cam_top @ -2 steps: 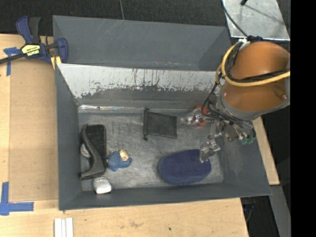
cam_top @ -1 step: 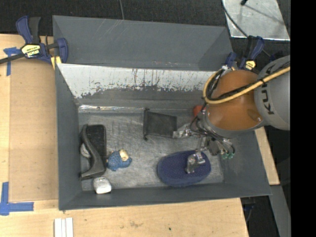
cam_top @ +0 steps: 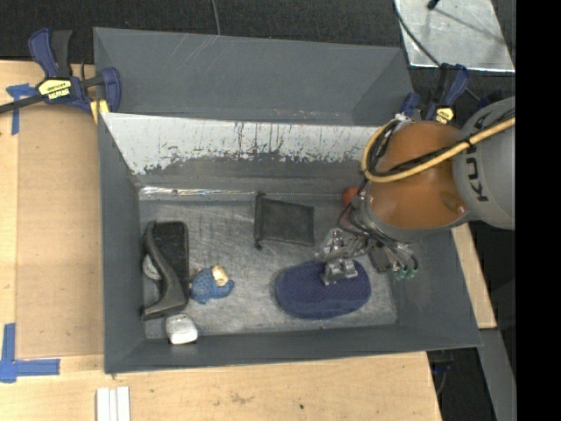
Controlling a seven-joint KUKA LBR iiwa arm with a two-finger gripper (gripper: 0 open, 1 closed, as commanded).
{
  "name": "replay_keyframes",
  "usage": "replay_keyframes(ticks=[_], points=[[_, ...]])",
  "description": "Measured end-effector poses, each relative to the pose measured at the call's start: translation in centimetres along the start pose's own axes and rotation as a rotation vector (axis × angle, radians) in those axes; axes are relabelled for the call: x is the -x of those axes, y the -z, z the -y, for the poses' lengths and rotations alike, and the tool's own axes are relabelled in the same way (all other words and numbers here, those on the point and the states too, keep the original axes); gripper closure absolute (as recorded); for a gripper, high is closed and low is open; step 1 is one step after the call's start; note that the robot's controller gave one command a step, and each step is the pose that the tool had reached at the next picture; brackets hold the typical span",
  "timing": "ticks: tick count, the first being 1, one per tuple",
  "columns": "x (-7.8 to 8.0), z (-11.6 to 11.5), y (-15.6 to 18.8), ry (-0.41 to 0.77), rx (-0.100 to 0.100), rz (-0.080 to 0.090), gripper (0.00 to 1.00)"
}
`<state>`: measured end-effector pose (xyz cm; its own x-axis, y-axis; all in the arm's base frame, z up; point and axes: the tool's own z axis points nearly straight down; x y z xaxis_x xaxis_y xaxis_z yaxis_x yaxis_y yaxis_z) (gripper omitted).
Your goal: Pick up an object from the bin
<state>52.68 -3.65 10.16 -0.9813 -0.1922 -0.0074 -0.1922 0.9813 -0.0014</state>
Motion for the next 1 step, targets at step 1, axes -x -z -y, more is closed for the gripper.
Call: replay_keyframes(ticks=[1], points=[[-0.96, 6.47, 11.57, 0.207, -0.004, 0.003, 1.0]])
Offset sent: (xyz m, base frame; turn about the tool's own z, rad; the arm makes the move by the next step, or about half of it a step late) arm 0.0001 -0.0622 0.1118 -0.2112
